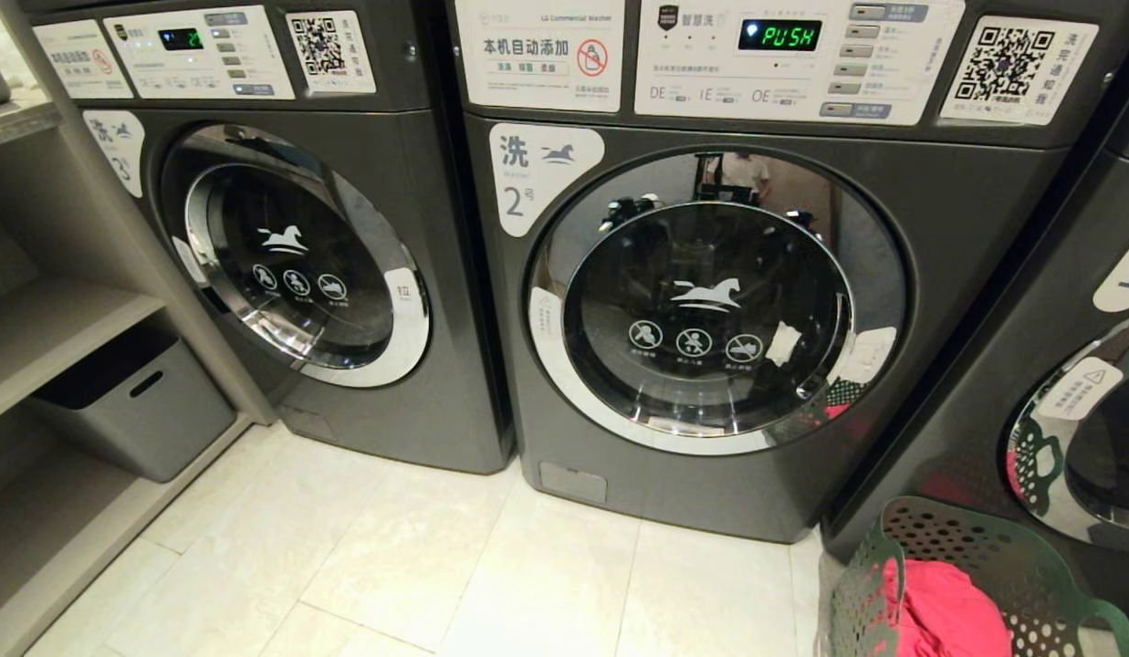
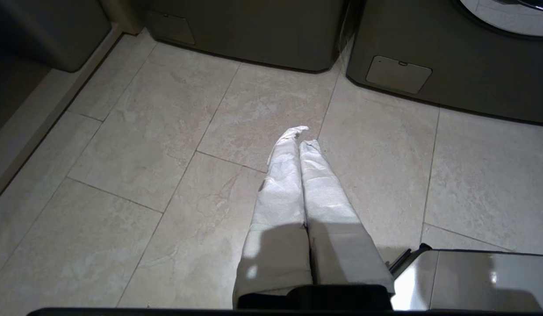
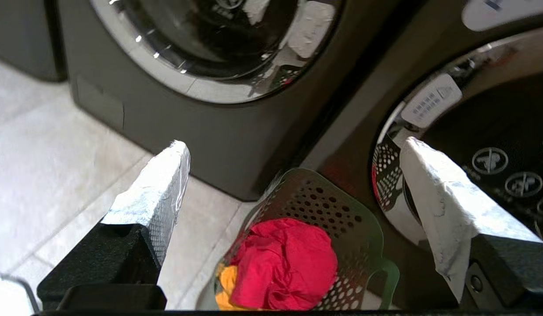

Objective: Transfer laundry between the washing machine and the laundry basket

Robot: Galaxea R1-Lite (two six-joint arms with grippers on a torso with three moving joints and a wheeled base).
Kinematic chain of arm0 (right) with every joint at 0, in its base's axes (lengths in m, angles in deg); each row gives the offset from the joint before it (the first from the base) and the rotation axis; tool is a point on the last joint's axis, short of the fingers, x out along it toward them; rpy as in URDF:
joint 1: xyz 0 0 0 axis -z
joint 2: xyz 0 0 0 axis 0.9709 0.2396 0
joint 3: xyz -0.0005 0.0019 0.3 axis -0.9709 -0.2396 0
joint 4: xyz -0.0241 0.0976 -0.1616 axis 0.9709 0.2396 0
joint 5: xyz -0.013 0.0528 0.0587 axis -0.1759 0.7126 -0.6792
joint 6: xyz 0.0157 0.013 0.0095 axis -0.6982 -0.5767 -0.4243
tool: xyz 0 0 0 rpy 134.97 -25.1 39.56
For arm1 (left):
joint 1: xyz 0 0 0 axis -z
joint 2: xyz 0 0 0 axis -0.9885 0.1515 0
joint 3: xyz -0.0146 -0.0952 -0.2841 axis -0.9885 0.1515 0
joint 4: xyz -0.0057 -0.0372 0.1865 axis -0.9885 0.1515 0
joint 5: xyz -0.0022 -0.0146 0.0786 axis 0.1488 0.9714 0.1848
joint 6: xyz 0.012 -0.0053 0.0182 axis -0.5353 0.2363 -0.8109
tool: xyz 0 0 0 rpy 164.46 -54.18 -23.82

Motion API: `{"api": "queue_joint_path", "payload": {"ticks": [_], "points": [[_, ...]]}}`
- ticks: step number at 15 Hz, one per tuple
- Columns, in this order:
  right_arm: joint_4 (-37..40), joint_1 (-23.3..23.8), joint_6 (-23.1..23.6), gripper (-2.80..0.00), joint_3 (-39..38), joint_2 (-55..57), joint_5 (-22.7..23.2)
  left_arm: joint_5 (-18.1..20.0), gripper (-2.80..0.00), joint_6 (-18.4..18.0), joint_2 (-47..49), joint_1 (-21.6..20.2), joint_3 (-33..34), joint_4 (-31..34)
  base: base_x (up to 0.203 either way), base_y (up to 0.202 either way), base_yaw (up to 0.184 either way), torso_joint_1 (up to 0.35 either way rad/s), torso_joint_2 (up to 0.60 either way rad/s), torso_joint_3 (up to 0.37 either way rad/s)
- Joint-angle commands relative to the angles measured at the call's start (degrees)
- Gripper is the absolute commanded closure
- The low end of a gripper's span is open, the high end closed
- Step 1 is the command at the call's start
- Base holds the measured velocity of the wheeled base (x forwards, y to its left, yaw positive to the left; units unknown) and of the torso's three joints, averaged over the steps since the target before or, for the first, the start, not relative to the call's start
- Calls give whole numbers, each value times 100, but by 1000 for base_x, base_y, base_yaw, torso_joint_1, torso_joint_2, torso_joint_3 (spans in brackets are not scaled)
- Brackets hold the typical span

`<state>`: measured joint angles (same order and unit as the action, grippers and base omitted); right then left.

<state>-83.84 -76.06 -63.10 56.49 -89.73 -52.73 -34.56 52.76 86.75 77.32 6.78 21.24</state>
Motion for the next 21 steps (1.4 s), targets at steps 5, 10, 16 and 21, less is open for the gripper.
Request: {"api": "queue_joint_path", "payload": {"ticks": [5, 10, 16, 21], "points": [[-216, 10, -1446, -280, -86, 1, -328, 209, 0, -49, 34, -16, 229, -797, 0, 0, 0, 0, 0, 0], [-216, 1, -1480, -280, -86, 1, -328, 236, 0, -514, 34, -16, 229, -1501, 0, 0, 0, 0, 0, 0], [-216, -6, -1551, -280, -86, 1, -311, 327, 0, -438, -36, 674, 205, -387, 0, 0, 0, 0, 0, 0], [-216, 1, -1551, -280, -86, 1, -310, 207, 0, -339, -1541, 455, 221, -424, 0, 0, 0, 0, 0, 0]]}}
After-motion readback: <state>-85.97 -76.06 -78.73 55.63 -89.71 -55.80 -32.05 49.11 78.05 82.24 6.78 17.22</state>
